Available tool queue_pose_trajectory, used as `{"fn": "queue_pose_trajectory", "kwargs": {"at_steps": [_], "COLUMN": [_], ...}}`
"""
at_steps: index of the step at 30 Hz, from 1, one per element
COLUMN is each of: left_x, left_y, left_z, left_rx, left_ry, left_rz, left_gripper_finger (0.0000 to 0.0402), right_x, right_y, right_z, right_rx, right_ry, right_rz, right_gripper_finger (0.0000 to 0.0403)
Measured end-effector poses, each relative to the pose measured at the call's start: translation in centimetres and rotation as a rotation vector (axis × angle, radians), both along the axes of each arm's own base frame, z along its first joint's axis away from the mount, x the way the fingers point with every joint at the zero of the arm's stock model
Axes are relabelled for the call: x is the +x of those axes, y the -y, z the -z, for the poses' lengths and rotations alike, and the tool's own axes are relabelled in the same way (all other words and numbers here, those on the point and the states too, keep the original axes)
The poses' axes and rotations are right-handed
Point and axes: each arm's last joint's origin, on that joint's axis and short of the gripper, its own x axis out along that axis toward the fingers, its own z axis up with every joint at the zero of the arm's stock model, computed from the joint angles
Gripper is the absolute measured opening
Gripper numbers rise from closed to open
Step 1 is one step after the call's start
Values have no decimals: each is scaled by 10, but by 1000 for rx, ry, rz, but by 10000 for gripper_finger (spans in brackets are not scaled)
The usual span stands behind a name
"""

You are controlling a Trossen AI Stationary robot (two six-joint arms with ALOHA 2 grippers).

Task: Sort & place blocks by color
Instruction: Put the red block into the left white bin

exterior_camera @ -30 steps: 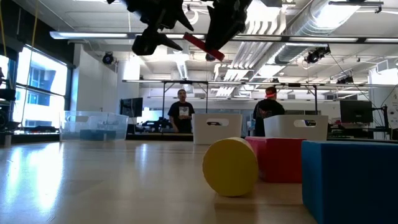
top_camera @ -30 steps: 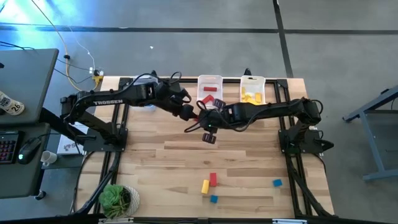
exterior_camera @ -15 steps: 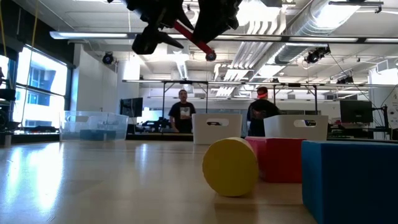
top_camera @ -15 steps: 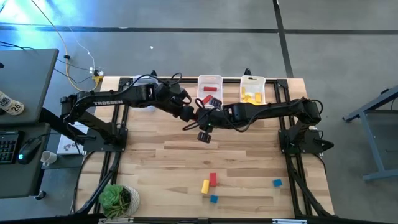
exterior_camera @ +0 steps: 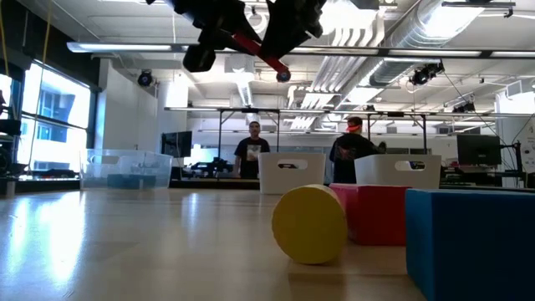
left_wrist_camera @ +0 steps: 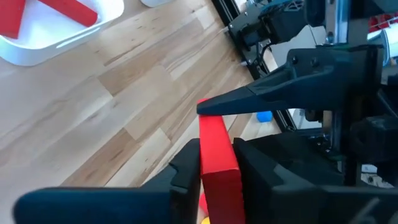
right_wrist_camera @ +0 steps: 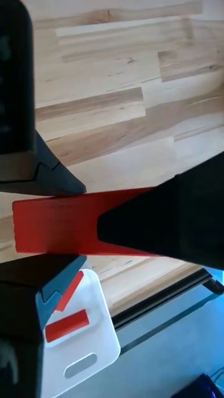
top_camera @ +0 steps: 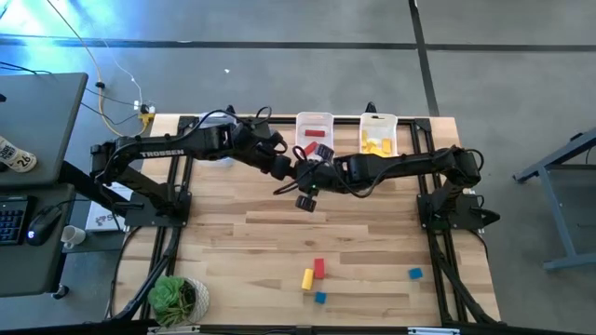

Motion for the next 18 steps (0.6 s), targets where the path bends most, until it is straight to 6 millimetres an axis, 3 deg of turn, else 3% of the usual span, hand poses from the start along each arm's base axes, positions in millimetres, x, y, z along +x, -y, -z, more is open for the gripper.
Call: {"fn": "queue_pose_trajectory", "kwargs": {"at_steps": [4,11,18], "left_x": [0,0,1], "left_y": [0,-1,0], "left_z": [0,0,-1], "left_rx": [4,31,86], "left_ry": [0,-2,1], "left_rz": [-2,3,26], "left_gripper_finger": [38,40,38], "right_x": [0,0,0], "right_y": [1,5,5], "right_z": [0,0,0], "right_rx": [-15,-9,-10], "right_ry": [-3,-3,-5], "right_rz": [11,15,1], "right_gripper_finger": [99,103,159]}}
